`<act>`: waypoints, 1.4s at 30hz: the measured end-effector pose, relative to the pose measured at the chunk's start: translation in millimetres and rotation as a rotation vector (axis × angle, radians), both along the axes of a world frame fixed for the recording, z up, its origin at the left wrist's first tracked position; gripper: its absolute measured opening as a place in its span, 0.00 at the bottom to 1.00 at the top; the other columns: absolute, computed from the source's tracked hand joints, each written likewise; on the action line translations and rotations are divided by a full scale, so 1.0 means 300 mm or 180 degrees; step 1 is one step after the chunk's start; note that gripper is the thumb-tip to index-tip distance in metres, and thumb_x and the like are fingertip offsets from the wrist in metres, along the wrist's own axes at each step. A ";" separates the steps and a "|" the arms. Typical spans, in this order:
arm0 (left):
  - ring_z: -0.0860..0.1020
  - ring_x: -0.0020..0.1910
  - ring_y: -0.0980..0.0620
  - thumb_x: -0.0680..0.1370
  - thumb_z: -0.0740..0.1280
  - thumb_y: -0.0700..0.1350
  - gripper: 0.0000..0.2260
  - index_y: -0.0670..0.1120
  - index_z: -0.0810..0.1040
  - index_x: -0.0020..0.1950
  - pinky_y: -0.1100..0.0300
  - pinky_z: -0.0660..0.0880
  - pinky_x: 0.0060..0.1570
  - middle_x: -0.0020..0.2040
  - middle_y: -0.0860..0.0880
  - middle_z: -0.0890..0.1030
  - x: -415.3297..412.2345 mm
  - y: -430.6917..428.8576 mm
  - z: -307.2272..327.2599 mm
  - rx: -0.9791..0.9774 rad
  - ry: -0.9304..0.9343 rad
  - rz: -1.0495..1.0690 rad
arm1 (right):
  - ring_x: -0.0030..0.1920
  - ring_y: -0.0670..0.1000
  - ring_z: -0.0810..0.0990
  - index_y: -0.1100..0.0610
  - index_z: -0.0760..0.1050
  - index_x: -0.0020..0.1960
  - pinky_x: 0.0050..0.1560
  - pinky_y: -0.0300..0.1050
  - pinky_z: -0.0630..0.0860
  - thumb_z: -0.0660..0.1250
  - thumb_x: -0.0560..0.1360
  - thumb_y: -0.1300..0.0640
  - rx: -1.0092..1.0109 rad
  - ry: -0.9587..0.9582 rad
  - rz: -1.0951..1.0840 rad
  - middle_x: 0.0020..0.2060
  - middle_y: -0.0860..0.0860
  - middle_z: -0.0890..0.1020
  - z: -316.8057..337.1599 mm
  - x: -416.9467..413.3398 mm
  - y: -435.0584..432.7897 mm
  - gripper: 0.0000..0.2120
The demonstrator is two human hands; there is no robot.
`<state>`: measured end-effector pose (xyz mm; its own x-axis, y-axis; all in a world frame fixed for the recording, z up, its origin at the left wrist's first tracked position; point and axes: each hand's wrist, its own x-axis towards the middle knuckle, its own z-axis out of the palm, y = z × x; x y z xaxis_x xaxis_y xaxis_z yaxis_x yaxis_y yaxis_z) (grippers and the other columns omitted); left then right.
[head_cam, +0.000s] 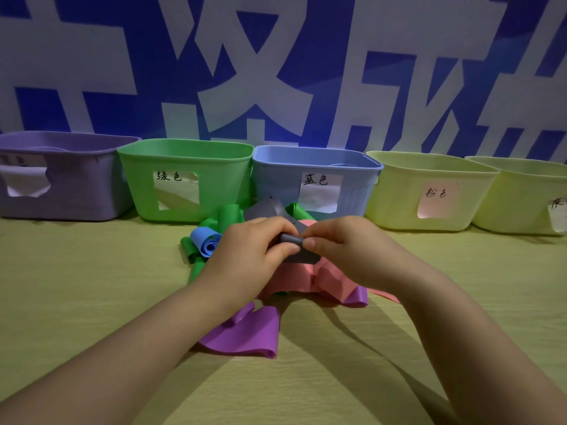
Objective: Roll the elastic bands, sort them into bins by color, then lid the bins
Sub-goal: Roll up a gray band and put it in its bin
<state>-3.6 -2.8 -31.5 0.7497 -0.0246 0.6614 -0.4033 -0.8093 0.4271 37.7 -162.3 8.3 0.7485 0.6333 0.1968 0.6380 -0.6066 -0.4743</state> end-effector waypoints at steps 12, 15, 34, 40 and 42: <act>0.73 0.34 0.66 0.75 0.67 0.47 0.04 0.49 0.79 0.47 0.68 0.68 0.37 0.33 0.60 0.74 0.002 -0.002 0.004 -0.0235 0.0180 -0.0016 | 0.45 0.48 0.80 0.51 0.79 0.51 0.48 0.44 0.74 0.67 0.74 0.53 0.0310 0.0026 -0.0197 0.42 0.49 0.83 -0.008 0.004 0.009 0.07; 0.74 0.40 0.64 0.70 0.67 0.50 0.11 0.52 0.76 0.51 0.69 0.69 0.41 0.39 0.60 0.76 0.001 -0.003 -0.002 -0.0300 0.0040 -0.0127 | 0.45 0.50 0.79 0.51 0.79 0.54 0.43 0.39 0.72 0.64 0.77 0.53 0.0361 0.0132 -0.0258 0.43 0.52 0.83 -0.002 0.006 0.006 0.09; 0.71 0.52 0.59 0.65 0.67 0.59 0.31 0.44 0.75 0.63 0.77 0.61 0.53 0.54 0.48 0.78 -0.024 -0.027 0.015 -0.0042 -0.0742 0.0400 | 0.30 0.42 0.77 0.60 0.76 0.45 0.35 0.32 0.75 0.58 0.79 0.65 0.2518 0.2323 0.0134 0.33 0.52 0.79 -0.024 -0.033 0.069 0.09; 0.70 0.46 0.58 0.63 0.70 0.56 0.23 0.48 0.71 0.54 0.73 0.62 0.45 0.48 0.51 0.78 -0.027 -0.042 0.006 0.0009 -0.0792 0.0551 | 0.34 0.45 0.77 0.60 0.76 0.47 0.32 0.31 0.73 0.58 0.78 0.66 0.2552 0.2070 0.0034 0.37 0.55 0.79 -0.036 -0.040 0.093 0.08; 0.70 0.44 0.57 0.64 0.66 0.56 0.19 0.49 0.70 0.49 0.69 0.64 0.42 0.46 0.50 0.78 -0.024 -0.039 0.009 -0.0005 -0.0808 0.0537 | 0.35 0.46 0.77 0.62 0.76 0.49 0.32 0.31 0.74 0.58 0.79 0.66 0.2591 0.2136 0.0076 0.37 0.55 0.79 -0.033 -0.046 0.097 0.08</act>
